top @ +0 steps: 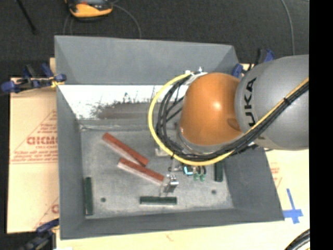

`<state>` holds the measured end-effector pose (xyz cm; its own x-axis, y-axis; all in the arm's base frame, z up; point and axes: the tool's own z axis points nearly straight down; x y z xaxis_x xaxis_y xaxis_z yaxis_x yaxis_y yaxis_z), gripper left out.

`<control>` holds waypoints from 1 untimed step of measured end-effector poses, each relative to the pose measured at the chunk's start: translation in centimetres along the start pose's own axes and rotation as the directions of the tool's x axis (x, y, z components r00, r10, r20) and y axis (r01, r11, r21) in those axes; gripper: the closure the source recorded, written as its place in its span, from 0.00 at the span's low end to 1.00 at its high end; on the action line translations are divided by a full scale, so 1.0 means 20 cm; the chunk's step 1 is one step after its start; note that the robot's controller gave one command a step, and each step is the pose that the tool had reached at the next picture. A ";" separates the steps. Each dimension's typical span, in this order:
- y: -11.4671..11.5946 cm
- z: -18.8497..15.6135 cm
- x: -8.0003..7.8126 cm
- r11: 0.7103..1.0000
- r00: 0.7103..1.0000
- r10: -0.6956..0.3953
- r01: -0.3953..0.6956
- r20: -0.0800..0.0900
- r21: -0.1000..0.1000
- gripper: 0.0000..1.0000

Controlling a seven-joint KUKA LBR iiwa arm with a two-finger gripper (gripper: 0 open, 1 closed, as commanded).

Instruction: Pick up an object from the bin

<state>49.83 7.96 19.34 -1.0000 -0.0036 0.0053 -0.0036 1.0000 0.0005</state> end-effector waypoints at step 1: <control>0.00 -0.02 -0.01 1.000 1.000 0.002 -0.002 0.008 -0.001 0.00</control>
Offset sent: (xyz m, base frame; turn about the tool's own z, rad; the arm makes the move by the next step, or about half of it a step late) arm 0.0120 -0.0702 -0.1161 -0.0444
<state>49.99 7.93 19.74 -1.0000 -0.0014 -0.0022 -0.0014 1.0000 0.0012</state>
